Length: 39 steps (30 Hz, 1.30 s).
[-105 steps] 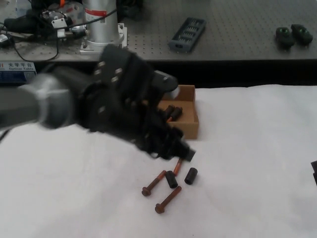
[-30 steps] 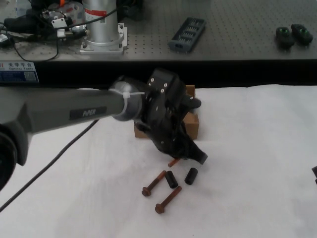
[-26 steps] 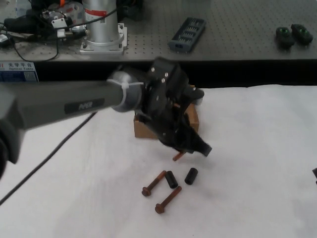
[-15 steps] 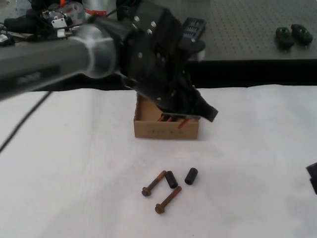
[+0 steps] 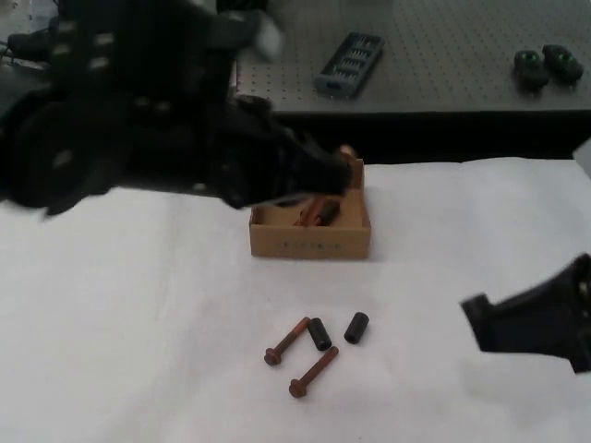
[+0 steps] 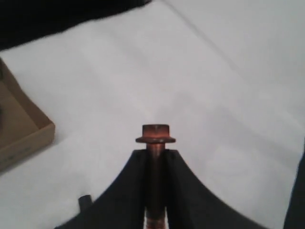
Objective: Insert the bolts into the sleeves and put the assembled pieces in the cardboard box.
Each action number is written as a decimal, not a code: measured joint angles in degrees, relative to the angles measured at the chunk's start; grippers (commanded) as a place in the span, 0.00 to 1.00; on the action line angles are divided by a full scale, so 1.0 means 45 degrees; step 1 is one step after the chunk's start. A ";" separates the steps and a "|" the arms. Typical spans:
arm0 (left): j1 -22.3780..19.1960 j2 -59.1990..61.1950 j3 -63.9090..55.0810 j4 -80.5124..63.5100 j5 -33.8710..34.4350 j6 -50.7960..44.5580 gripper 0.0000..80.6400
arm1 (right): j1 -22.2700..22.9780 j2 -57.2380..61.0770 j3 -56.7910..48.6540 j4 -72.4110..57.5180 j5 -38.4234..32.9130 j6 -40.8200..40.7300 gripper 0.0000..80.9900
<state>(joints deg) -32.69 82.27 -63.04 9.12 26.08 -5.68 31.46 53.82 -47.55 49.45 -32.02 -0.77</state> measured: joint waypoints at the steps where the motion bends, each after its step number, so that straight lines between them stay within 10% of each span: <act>1: 0.0165 -0.0429 0.0533 -0.0749 0.0214 -0.0413 0.01 | 0.0000 0.0121 0.0000 -0.0354 -0.0408 0.0000 0.03; 12: 0.1304 -0.2532 0.4744 -0.9781 0.2996 -0.7186 0.01 | 0.0242 0.1499 0.0000 -0.4754 -0.3028 0.1429 0.03; 39: 0.1304 -0.2532 0.4851 -1.1111 0.5024 -0.9236 0.01 | 0.1916 0.2724 0.0000 -0.8246 -0.3188 0.2934 0.03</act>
<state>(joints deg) -26.82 70.88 -41.21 -40.88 48.68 -47.24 40.08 66.08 -47.55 12.34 -46.36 12.43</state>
